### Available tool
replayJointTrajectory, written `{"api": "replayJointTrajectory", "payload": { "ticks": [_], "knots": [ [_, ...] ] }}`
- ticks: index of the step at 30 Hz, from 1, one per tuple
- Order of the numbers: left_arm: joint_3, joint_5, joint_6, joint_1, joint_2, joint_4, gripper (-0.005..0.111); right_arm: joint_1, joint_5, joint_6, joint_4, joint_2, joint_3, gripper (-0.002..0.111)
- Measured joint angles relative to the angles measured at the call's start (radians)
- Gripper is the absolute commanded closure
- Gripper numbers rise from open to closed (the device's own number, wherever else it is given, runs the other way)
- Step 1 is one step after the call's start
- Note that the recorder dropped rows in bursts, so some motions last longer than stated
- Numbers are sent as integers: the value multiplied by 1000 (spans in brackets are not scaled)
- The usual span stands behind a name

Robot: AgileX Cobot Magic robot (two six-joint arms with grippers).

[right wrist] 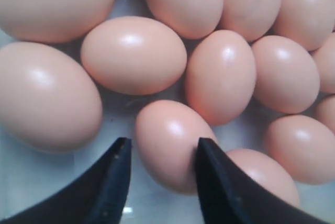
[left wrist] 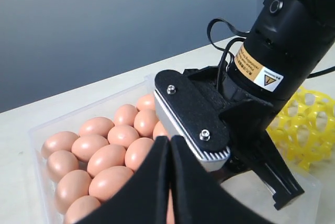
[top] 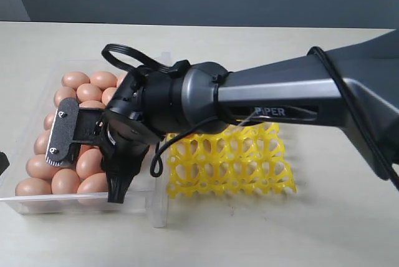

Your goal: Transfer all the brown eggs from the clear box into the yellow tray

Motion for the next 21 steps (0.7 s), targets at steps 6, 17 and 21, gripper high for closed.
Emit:
{"api": "replayJointTrajectory", "payload": {
  "ticks": [6,17,21],
  "knots": [
    [0,0,0,0,0,0,106,0,-17,0,-25,30,-8,57],
    [0,0,0,0,0,0,106,0,-33,-2,-68,47,-8,107],
    [0,0,0,0,0,0,106,0,-17,42,-86,27,-6,106]
  ]
}}
